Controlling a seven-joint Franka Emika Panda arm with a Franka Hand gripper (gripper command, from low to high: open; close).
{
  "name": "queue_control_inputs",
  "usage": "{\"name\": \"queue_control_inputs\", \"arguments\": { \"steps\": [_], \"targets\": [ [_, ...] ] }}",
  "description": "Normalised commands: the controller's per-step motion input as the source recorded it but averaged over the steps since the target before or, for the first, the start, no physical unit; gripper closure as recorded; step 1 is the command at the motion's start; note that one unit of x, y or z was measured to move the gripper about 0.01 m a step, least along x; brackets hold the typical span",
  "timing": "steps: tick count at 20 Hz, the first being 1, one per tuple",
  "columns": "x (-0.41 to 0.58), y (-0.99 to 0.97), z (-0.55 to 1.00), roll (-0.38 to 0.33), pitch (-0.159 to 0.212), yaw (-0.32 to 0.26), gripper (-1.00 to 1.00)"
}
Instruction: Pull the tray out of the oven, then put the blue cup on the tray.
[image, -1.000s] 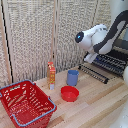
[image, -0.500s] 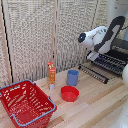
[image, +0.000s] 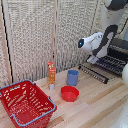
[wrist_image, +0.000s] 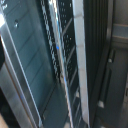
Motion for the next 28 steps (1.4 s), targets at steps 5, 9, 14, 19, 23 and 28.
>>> {"name": "queue_control_inputs", "arguments": {
  "steps": [5,9,14,19,23,28],
  "targets": [
    [0.062,-0.27,-0.05,0.018,0.031,0.000,-1.00],
    [0.009,0.01,-0.10,-0.055,0.005,0.000,-1.00],
    [0.000,0.06,-0.05,-0.101,0.000,0.000,1.00],
    [-0.001,0.02,-0.02,-0.071,-0.003,0.000,1.00],
    [-0.044,0.00,0.00,-0.065,-0.030,-0.006,1.00],
    [-0.075,0.00,0.00,-0.047,-0.046,-0.012,1.00]
  ]
}}
